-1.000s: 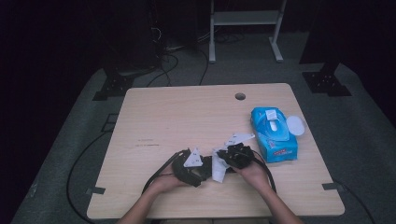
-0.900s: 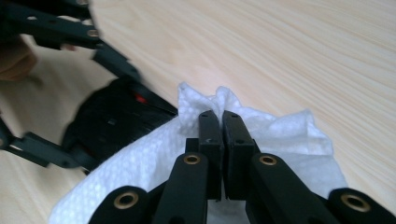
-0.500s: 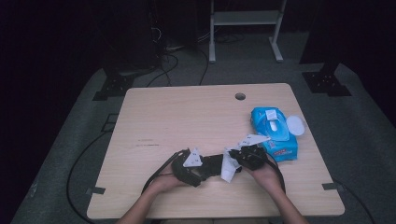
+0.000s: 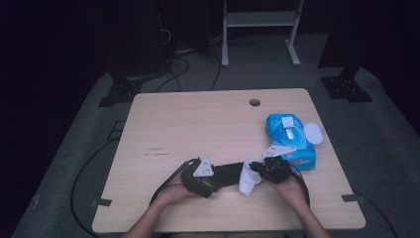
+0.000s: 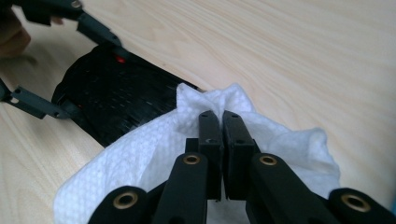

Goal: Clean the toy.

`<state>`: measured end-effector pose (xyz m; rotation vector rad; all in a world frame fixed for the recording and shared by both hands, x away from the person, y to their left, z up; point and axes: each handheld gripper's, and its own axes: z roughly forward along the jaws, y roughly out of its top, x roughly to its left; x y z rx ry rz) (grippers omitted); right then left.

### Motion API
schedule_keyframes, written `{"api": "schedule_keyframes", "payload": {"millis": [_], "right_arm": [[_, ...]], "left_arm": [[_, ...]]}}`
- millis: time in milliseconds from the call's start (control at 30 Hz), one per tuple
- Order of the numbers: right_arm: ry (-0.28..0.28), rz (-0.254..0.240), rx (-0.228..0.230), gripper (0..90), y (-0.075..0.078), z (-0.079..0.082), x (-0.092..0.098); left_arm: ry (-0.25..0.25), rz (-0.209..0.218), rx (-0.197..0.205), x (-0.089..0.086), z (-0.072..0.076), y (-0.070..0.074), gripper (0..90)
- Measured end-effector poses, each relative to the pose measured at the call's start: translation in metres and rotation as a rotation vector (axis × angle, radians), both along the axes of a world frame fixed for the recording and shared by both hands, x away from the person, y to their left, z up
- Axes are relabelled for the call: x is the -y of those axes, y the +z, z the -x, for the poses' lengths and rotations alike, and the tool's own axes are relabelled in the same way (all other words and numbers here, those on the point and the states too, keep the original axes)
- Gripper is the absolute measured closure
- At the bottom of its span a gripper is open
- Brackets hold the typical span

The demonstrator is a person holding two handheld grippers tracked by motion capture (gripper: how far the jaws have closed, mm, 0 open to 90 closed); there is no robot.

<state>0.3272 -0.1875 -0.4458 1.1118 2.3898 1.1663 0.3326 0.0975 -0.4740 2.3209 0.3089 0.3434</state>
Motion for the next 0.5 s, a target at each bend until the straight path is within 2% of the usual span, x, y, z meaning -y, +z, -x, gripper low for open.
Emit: {"api": "schedule_keyframes", "payload": {"millis": [67, 100, 167, 233, 333, 400, 500], "right_arm": [[-0.003, -0.013, -0.018, 87.2, -0.001, 0.000, 0.005], [0.000, -0.017, -0.015, 87.3, -0.001, 0.002, 0.004], [0.003, 0.007, 0.014, 87.2, 0.001, 0.006, -0.002], [0.045, -0.049, 0.000, 87.2, 0.003, 0.007, -0.005], [0.095, -0.005, 0.015, 87.2, 0.002, 0.012, -0.015], [0.099, 0.026, 0.019, 87.2, -0.001, 0.013, -0.017], [0.091, 0.013, 0.002, 87.2, -0.002, 0.014, -0.010]], "left_arm": [[-0.006, -0.014, 0.003, -0.001, -0.001, 0.000, 24.4], [-0.006, -0.018, 0.003, -0.001, -0.001, 0.000, 24.4], [0.004, -0.008, -0.002, -0.001, -0.001, -0.001, 24.3], [0.008, -0.005, -0.003, -0.001, -0.001, -0.001, 24.4], [0.003, -0.017, 0.004, -0.001, -0.001, 0.000, 24.4], [0.005, -0.004, 0.001, -0.001, 0.000, 0.001, 24.4], [0.006, 0.001, 0.002, -0.001, 0.000, 0.000, 24.4]]}}
